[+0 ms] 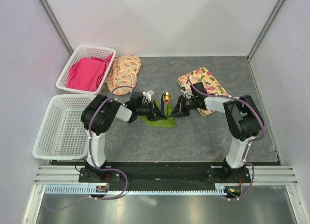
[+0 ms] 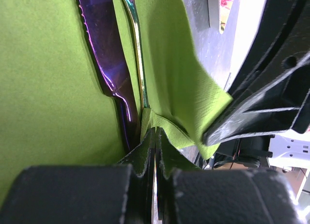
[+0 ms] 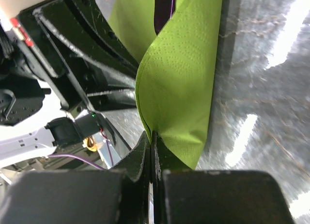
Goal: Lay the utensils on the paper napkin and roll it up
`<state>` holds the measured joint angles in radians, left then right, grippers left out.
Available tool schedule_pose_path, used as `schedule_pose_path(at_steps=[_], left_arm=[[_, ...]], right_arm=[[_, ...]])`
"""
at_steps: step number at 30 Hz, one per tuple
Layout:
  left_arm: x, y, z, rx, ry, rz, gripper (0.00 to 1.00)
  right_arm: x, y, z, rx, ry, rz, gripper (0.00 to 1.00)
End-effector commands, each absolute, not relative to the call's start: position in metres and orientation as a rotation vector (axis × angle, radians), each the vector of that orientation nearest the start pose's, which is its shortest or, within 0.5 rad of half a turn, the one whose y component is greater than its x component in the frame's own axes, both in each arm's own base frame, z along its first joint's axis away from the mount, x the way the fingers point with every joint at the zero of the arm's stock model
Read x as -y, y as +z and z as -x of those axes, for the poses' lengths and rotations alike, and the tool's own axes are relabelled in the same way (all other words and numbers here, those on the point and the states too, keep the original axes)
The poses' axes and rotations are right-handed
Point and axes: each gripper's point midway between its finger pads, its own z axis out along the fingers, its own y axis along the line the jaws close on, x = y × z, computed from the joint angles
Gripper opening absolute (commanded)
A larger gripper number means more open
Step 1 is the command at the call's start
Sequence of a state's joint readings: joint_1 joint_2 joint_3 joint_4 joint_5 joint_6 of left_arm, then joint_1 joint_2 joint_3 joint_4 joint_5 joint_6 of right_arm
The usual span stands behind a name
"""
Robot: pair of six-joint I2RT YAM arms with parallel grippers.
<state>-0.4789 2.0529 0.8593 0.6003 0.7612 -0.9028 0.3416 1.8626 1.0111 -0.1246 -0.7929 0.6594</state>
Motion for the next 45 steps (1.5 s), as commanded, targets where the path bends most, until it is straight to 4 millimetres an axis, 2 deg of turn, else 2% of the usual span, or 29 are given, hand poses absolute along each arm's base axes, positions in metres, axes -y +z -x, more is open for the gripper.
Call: schedule_pose_path(at_steps=[1, 10, 15, 22, 28, 35, 38, 45], left_arm=[[0.324, 0.021, -0.318, -2.414, -1.52, -0.01, 0.02], [0.323, 0.028, -0.321, -2.399, -1.527, -0.011, 0.02], [0.323, 0.043, -0.322, -2.361, -1.54, -0.031, 0.02], [0.322, 0.069, -0.32, -2.312, -1.575, -0.049, 0.02], [0.306, 0.075, -0.301, -2.346, -1.565, -0.03, 0.03], [0.292, 0.047, -0.284, -2.451, -1.5, -0.024, 0.02], [0.288, 0.034, -0.287, -2.48, -1.445, -0.015, 0.02], [0.286, 0.021, -0.292, -2.522, -1.387, 0.0, 0.02]], right_arm=[[-0.28, 0.058, -0.316, -2.655, 1.444, -0.112, 0.0], [-0.275, 0.031, -0.308, -2.732, 1.386, -0.188, 0.0], [-0.267, 0.018, -0.305, -2.777, 1.311, -0.215, 0.0], [-0.263, 0.012, -0.305, -2.804, 1.236, -0.2, 0.0], [-0.261, 0.011, -0.307, -2.809, 1.217, -0.191, 0.0], [-0.264, 0.016, -0.31, -2.796, 1.234, -0.181, 0.0], [-0.264, 0.019, -0.311, -2.789, 1.239, -0.187, 0.0], [-0.27, 0.029, -0.313, -2.773, 1.296, -0.217, 0.0]])
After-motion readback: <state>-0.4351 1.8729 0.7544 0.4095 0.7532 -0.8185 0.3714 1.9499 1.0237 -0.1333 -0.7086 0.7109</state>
